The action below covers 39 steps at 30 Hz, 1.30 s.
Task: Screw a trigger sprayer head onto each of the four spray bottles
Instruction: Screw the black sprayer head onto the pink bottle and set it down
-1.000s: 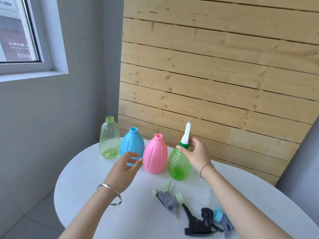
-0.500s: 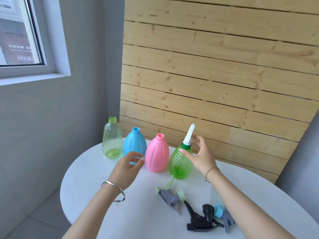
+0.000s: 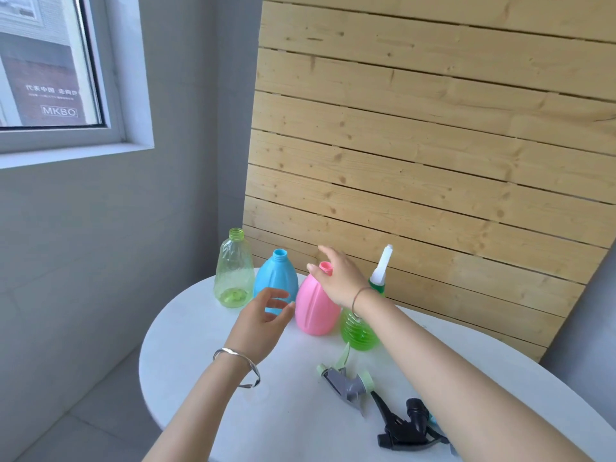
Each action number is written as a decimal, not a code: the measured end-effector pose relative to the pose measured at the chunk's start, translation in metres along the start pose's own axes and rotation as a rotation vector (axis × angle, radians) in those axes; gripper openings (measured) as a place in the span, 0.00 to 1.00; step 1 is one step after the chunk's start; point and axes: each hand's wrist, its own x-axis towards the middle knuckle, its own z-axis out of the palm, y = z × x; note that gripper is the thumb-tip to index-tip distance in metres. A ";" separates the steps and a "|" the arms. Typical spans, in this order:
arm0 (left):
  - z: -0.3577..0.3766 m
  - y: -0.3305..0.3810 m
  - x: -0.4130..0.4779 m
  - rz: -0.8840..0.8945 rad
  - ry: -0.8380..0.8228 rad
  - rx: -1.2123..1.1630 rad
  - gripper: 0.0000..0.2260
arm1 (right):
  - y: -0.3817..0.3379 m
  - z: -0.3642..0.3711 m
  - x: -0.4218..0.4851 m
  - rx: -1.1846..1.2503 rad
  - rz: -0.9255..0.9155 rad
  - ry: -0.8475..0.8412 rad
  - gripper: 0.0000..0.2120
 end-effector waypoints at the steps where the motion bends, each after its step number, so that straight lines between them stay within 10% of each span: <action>1: -0.001 0.000 0.001 0.006 0.010 -0.002 0.10 | 0.001 0.004 0.002 -0.049 0.017 0.001 0.23; 13: 0.006 0.008 -0.021 0.156 -0.095 0.110 0.52 | -0.012 -0.047 -0.064 0.363 -0.154 0.259 0.07; 19: 0.020 0.009 -0.042 0.245 -0.221 0.177 0.37 | 0.039 -0.051 -0.128 0.594 -0.033 0.174 0.11; 25: 0.015 0.005 -0.047 0.256 -0.231 0.197 0.34 | 0.113 -0.047 -0.176 -0.004 0.008 -0.259 0.17; 31: 0.018 0.006 -0.046 0.222 -0.221 0.226 0.37 | 0.136 -0.027 -0.184 -0.318 -0.088 -0.304 0.22; 39: 0.019 0.002 -0.044 0.116 -0.216 0.183 0.42 | 0.130 -0.044 -0.173 0.085 0.048 -0.194 0.13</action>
